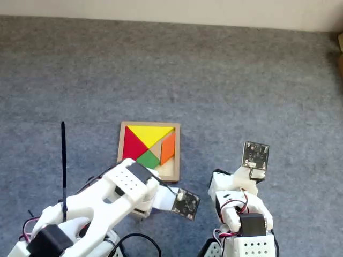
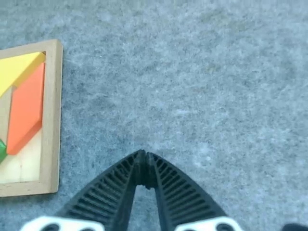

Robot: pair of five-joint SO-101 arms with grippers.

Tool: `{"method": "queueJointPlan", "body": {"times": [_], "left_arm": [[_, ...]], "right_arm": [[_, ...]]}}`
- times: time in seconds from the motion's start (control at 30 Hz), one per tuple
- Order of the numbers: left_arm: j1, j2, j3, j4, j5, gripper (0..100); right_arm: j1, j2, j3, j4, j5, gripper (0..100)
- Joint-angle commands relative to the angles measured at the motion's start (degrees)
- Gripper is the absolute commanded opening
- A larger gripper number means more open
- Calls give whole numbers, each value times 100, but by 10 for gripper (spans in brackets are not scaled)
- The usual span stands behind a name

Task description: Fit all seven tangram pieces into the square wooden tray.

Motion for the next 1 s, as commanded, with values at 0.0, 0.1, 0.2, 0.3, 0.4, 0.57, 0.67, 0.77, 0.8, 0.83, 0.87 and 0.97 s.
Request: {"method": "queueJointPlan", "body": {"times": [0.0, 0.1, 0.2, 0.3, 0.4, 0.57, 0.67, 0.77, 0.8, 0.83, 0.87, 0.97], "left_arm": [[13, -4, -198, -114, 158, 93], [22, -13, -224, -114, 633, 76], [57, -13, -224, -105, 809, 77], [75, -22, -277, 114, 914, 77], [66, -22, -620, 686, 914, 74], [66, -22, -1077, 1407, 1073, 74], [75, -22, -1147, 1442, 1477, 76], [75, -22, -1156, 1442, 1688, 74], [75, -22, -1156, 1433, 1758, 74], [75, -22, -1156, 1415, 1846, 74], [75, -22, -1147, 1345, 1952, 73], [66, -13, -1138, 1231, 2312, 73]], "right_arm": [[101, -40, 673, -154, 53, 6], [101, -40, 673, -154, 53, 6], [101, -40, 673, -154, 53, 6], [101, -40, 673, -154, 53, 6], [101, -40, 673, -154, 53, 6], [101, -40, 673, -154, 53, 6], [101, -40, 673, -154, 53, 6], [101, -40, 673, -154, 53, 6], [101, -40, 673, -154, 53, 6], [101, -40, 673, -154, 53, 6], [101, -40, 673, -154, 53, 6], [101, -40, 673, -154, 53, 6]]}}
